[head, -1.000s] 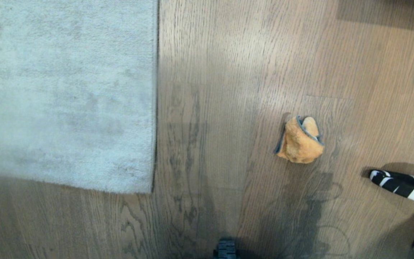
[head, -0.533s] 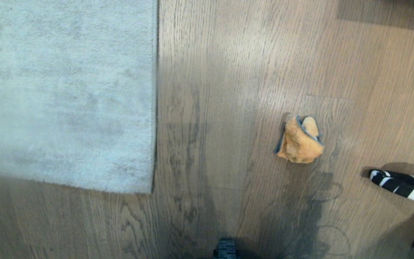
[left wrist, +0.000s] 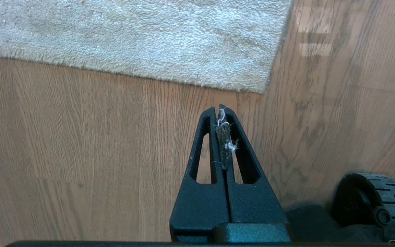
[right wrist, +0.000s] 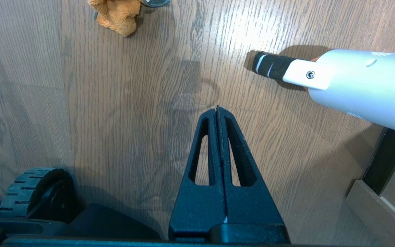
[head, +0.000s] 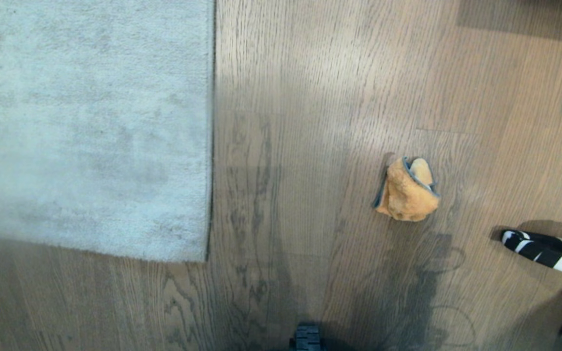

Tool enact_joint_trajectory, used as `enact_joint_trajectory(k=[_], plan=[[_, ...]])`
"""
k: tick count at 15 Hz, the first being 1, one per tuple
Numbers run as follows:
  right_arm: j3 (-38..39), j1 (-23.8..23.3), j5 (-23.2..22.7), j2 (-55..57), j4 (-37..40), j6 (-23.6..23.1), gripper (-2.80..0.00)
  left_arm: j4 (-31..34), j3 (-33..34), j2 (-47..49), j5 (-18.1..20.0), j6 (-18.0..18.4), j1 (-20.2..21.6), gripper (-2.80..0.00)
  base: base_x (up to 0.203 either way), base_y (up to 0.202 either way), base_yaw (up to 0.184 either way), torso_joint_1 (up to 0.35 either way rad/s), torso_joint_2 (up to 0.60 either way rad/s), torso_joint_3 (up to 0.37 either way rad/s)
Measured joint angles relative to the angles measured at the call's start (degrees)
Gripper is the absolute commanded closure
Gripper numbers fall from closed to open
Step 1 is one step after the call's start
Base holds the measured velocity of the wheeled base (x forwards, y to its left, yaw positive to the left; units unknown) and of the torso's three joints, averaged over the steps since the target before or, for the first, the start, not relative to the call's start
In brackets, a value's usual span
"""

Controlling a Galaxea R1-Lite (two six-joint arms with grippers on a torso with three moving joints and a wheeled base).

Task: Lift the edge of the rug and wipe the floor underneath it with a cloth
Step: Lift up the carpet

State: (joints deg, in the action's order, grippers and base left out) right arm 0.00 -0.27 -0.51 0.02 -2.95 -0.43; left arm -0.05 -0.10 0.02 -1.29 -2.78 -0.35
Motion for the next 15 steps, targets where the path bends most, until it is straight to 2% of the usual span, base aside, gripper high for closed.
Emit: enact_joint_trajectory(k=[5,7,11,15], plan=[[0.0,0.0,-0.01,0.0,0.0,0.02,0.0,0.14,-0.04,0.51,0.0,-0.96,0.01,0.0,0.0,0.0,0.0,0.0,0.0,0.0],[0.0,0.0,0.0,0.0,0.0,0.02,0.0,0.16,-0.09,3.98,0.0,-1.21,-0.17,0.0,0.0,0.0,0.0,0.0,0.0,0.0],[0.0,0.0,0.01,0.0,0.01,0.03,0.0,0.12,-0.12,19.4,-0.01,-1.29,-3.68,0.0,0.0,0.0,0.0,0.0,0.0,0.0],[0.0,0.0,0.0,0.0,-0.02,0.02,0.0,0.05,-0.12,38.34,0.0,-1.29,-5.24,0.0,0.0,0.0,0.0,0.0,0.0,0.0]])
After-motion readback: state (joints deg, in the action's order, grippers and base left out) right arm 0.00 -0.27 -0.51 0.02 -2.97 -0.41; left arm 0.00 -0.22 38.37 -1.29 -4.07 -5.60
